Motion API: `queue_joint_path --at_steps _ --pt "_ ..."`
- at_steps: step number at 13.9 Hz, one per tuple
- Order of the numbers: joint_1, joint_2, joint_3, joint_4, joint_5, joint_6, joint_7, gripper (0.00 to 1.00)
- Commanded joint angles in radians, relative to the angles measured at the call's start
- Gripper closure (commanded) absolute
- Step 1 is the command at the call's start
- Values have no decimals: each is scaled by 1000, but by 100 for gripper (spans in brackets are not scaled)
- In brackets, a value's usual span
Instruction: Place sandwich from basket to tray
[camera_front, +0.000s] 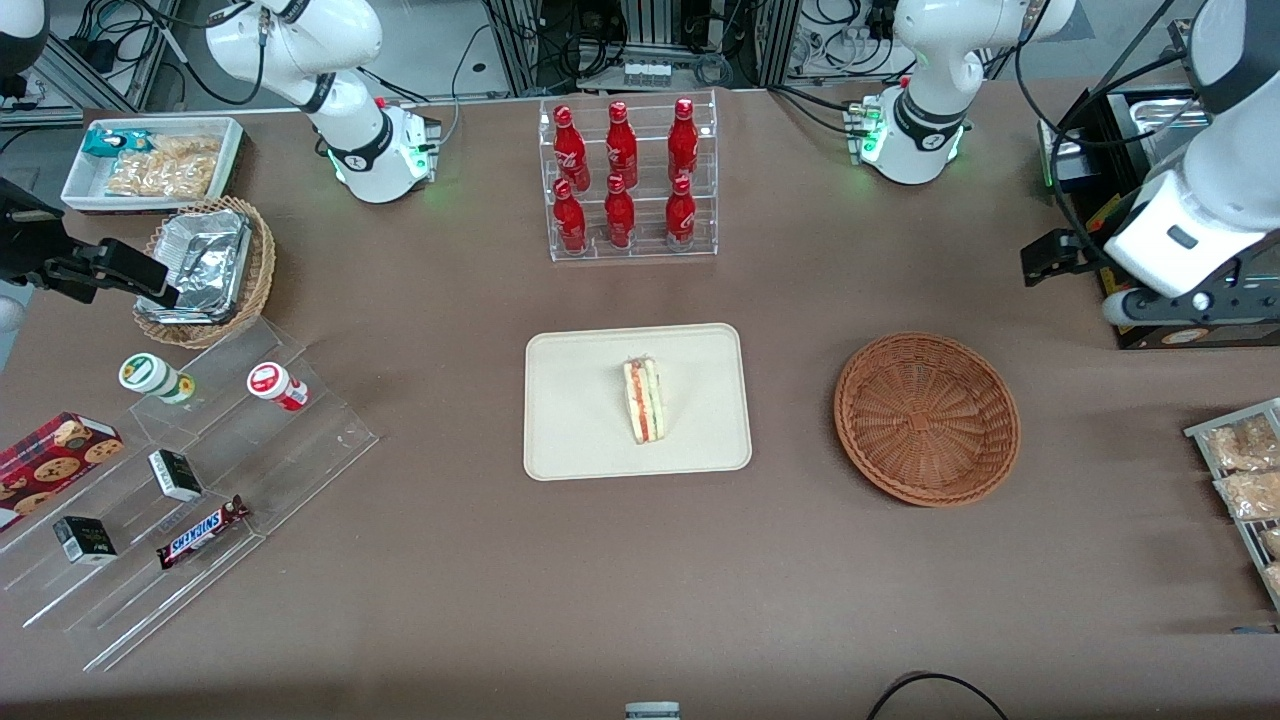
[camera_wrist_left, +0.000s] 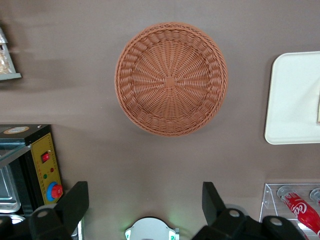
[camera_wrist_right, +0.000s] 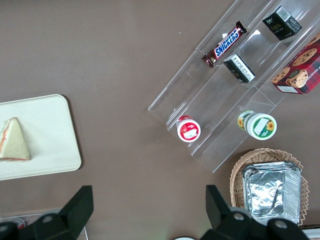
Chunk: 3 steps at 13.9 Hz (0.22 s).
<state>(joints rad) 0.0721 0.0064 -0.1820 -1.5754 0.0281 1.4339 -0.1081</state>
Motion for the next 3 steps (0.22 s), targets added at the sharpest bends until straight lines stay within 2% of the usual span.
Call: queue_joint_path --at_steps 1,3 --pt "15 -37 24 -2 4 -6 18 0" --pt "15 -45 35 -6 4 -12 21 0"
